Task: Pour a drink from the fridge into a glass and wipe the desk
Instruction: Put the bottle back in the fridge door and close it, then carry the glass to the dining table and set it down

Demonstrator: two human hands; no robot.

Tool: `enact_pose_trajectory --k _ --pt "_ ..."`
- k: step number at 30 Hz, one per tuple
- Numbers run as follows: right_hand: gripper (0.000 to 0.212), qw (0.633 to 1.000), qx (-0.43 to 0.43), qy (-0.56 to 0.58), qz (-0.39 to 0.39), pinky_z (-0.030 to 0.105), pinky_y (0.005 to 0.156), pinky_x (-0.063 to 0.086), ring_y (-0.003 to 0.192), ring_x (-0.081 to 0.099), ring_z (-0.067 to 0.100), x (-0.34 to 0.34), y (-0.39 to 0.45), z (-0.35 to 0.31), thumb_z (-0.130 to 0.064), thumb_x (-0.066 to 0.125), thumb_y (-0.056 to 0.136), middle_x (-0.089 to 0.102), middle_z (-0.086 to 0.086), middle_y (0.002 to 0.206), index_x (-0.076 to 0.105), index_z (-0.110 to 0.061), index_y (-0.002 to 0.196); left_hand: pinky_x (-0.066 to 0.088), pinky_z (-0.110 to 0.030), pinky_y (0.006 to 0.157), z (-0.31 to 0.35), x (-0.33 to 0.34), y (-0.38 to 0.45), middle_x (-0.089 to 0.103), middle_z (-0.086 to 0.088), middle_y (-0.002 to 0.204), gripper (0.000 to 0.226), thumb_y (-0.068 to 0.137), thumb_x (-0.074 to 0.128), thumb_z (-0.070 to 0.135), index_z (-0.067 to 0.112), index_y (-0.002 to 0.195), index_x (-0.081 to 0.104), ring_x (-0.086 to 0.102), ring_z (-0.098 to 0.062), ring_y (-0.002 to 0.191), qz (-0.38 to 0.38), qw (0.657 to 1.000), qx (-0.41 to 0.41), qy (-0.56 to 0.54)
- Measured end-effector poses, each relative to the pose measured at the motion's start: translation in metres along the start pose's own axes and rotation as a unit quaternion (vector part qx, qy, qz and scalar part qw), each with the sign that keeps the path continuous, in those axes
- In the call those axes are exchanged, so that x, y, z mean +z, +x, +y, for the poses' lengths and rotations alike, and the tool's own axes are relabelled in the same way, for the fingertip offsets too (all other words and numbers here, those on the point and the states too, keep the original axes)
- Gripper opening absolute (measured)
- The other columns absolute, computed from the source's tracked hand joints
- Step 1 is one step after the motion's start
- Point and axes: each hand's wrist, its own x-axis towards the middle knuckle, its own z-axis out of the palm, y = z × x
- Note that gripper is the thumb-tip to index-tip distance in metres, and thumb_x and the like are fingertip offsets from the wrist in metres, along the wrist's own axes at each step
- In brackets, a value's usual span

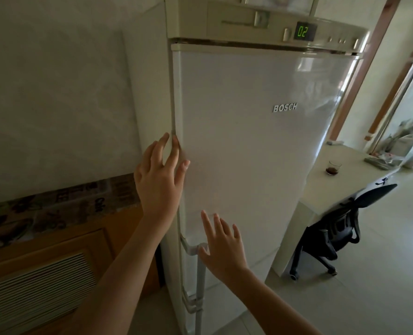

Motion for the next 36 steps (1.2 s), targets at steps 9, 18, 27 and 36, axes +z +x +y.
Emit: enact_pose_trajectory --k 9,18,27,36 --pt "0.077 1.000 -0.002 -0.006 -0.013 0.048 0.114 0.020 0.141 0.019 0.027 -0.003 -0.001 0.021 -0.048 0.045 0.090 0.018 0.011 0.155 -0.001 -0.023 0.147 0.044 -0.041 0.089 0.014 0.002 -0.002 0.051 -0.009 0.136 0.045 0.092 0.055 0.033 0.013 0.133 0.050 0.049 -0.026 0.121 -0.006 0.998 -0.048 -0.040" --pt "0.067 0.999 0.034 -0.003 -0.015 0.046 0.115 0.015 0.142 0.015 0.024 -0.041 -0.047 0.109 -0.050 0.039 0.092 0.016 0.006 0.156 0.013 -0.021 0.146 0.041 -0.037 0.095 0.083 0.015 -0.047 0.049 -0.009 0.138 0.050 0.085 0.062 0.024 0.016 0.133 0.048 0.045 -0.023 0.126 -0.091 0.992 0.016 -0.090" --pt "0.061 0.990 0.142 -0.020 -0.008 0.039 0.111 0.024 0.137 0.028 0.020 -0.107 -0.157 0.265 -0.051 0.045 0.089 0.034 0.001 0.149 0.030 -0.023 0.142 0.049 -0.039 0.082 0.240 0.061 -0.109 0.060 -0.005 0.125 0.056 0.079 0.065 0.039 0.018 0.130 0.052 0.058 -0.024 0.111 -0.300 0.939 0.096 -0.137" --pt "0.058 0.969 0.243 -0.028 -0.029 0.034 0.109 0.029 0.135 0.030 0.013 -0.158 -0.245 0.400 -0.053 0.042 0.090 0.035 -0.006 0.148 0.028 -0.029 0.142 0.051 -0.035 0.074 0.388 0.104 -0.141 0.064 -0.001 0.119 0.052 0.080 0.066 0.042 0.020 0.126 0.056 0.062 -0.022 0.101 -0.383 0.889 0.179 -0.176"
